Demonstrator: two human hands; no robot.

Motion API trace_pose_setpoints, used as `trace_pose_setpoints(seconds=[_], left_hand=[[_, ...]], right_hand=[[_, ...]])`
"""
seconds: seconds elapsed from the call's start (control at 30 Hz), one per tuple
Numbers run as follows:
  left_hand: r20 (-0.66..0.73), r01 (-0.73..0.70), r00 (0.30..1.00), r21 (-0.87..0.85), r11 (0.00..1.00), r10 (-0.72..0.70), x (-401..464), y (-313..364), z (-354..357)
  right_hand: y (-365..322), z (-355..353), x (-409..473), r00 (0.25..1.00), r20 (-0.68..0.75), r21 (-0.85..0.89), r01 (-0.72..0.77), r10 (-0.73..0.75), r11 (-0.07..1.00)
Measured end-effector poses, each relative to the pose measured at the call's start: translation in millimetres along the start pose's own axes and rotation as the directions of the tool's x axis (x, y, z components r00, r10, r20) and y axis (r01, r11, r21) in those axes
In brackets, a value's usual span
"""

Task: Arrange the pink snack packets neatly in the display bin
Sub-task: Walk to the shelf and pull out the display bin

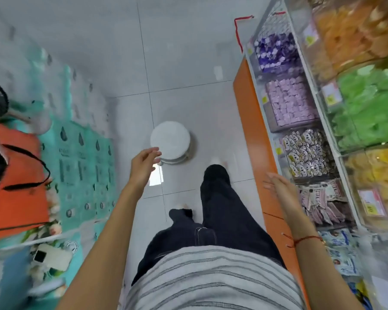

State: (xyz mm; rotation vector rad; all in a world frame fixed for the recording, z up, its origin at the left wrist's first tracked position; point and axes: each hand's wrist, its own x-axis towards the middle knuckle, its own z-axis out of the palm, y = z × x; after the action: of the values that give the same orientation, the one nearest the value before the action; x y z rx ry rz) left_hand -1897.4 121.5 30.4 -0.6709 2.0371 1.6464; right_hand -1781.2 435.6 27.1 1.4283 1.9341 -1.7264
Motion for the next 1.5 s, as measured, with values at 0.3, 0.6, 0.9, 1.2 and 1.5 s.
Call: trace_pose_setpoints(seconds=[0.3,0.6,0.9,1.2,1.5], left_hand=[[0.101,0.017,0.995,0.106,0.994,-0.027,126.1,107.6,102.2],[0.464,-0.342,0.877,0.416,0.843,0.127,246.0,250.6,220.6],[0.827,-0.826,0.560,0.562,-0.040,0.050,363.9,323.9,375.0],[0.995,-0.983,0.101,0.096,-0.154,-0.025,462.8,197.4,507.6],[0.941,-0.979,-0.127,-0.169,0.110,0.313,534.9,72.5,553.2]], right_hand=[[-121.2,-12.8,137.7,1.000,-0.017,-0.064,0.010,-0.011,0.998],[-194.3,-0.9,227.5,0.999,-0.018,-0.024,0.029,-0.030,0.999],[-209.7,24.0,329.1,0.959,-0.283,-0.268,-0.056,-0.023,0.962],[-117.5,62.2,462.3,0.819,-0.510,-0.603,-0.124,-0.261,0.788],[-25.0,101.6,544.9,0.432,-0.584,-0.784,-0.081,-0.687,0.616]])
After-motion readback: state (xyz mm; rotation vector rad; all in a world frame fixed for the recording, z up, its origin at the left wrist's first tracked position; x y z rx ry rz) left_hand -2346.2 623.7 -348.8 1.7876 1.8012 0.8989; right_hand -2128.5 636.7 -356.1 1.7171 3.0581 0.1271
